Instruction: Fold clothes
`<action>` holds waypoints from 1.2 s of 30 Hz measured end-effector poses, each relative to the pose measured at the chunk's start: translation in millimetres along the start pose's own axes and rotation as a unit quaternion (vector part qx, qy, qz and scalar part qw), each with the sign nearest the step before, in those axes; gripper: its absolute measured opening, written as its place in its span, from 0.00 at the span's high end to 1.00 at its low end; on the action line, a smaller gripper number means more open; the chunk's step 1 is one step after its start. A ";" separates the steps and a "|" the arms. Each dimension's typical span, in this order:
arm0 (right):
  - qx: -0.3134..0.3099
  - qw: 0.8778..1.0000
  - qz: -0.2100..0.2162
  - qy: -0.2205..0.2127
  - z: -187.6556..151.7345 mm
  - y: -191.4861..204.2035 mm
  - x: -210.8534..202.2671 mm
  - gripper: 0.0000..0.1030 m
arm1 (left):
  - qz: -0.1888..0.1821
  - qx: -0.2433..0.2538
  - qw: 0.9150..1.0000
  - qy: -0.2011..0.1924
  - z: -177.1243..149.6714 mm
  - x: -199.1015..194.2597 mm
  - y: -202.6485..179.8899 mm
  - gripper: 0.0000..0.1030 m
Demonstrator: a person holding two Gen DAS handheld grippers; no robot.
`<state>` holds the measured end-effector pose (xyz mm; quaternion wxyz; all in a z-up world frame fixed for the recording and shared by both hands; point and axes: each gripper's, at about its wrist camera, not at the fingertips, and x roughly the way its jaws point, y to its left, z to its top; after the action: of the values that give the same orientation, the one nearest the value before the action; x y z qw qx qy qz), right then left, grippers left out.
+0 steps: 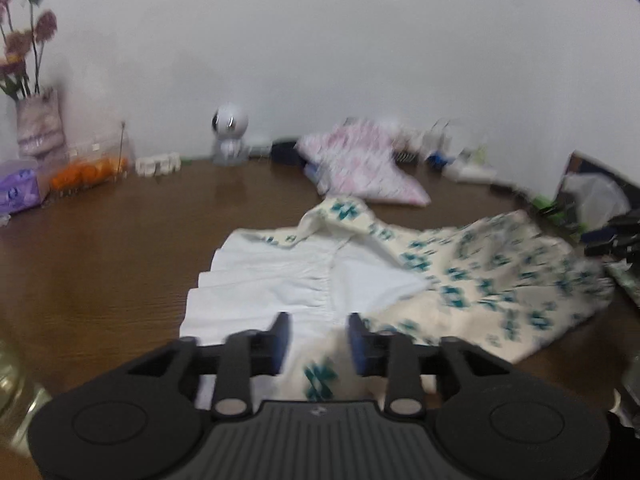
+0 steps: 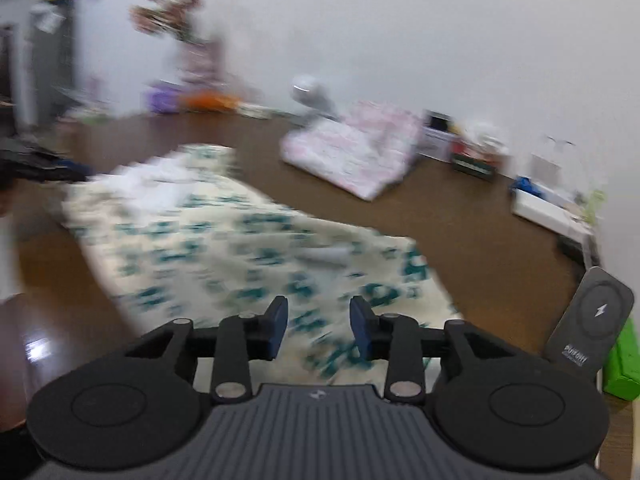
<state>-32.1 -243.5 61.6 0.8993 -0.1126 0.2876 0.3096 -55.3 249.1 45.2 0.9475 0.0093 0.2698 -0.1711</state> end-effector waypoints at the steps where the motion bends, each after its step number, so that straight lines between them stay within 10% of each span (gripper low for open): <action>1: -0.006 1.000 0.028 0.010 -8.5 2.6 -7.3 0.51 | -0.012 0.006 1.000 -0.005 -5.3 -8.1 -1.9 0.38; 4: -0.033 0.997 0.044 0.045 -33.2 13.8 -4.5 0.50 | -0.013 0.026 1.000 0.006 -16.7 -3.6 -8.2 0.22; 7: -0.028 0.997 0.033 0.068 -44.7 11.4 12.6 0.74 | -0.011 0.027 0.999 0.030 -17.2 18.0 -8.2 0.27; 9: -0.008 0.998 0.018 0.067 -44.3 3.0 19.6 0.90 | -0.017 0.022 0.999 0.042 -17.3 30.6 -4.6 0.51; 11: 0.003 0.997 0.044 0.068 -39.6 -5.6 17.9 0.95 | -0.020 0.023 0.998 0.052 -16.8 38.0 -2.2 0.96; 13: -0.003 0.992 0.105 0.067 -30.9 -13.4 4.2 0.96 | -0.033 0.035 0.998 0.034 -13.9 27.7 0.2 0.96; 19: 0.029 0.991 0.093 0.087 -2.1 -55.0 14.2 0.95 | -0.036 0.055 0.997 0.038 5.8 42.1 8.0 0.94; 21: 0.012 0.992 0.056 0.116 -3.8 -50.5 32.5 0.77 | -0.033 0.065 0.995 0.064 1.4 51.4 3.9 0.91; 23: 0.003 0.993 0.040 0.111 -4.2 -46.8 34.5 0.57 | -0.044 0.055 0.995 0.064 -1.5 44.5 4.9 0.76; 26: 0.015 0.997 0.045 0.068 -1.8 -46.0 25.1 0.54 | -0.048 0.018 0.998 0.033 0.2 30.5 9.5 0.41; 30: 0.042 0.995 0.057 0.066 -1.3 -45.1 43.4 0.65 | -0.041 0.010 0.998 0.041 5.9 51.0 5.3 0.39; 31: 0.050 0.994 0.065 0.074 -2.7 -43.8 50.2 0.83 | -0.045 0.008 0.998 0.043 7.8 55.4 5.4 0.56; 32: 0.055 0.994 0.071 0.070 -2.5 -43.6 49.2 0.93 | -0.048 0.006 0.998 0.045 9.7 59.7 5.5 0.97; 36: 0.105 0.992 0.061 0.039 6.6 -55.7 41.7 0.93 | -0.041 0.006 0.998 0.043 23.1 72.1 8.1 0.94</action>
<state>32.3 -264.2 43.8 0.8737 -0.0120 0.3601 0.3269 16.4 231.2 27.2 0.9271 0.0114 0.3093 -0.2114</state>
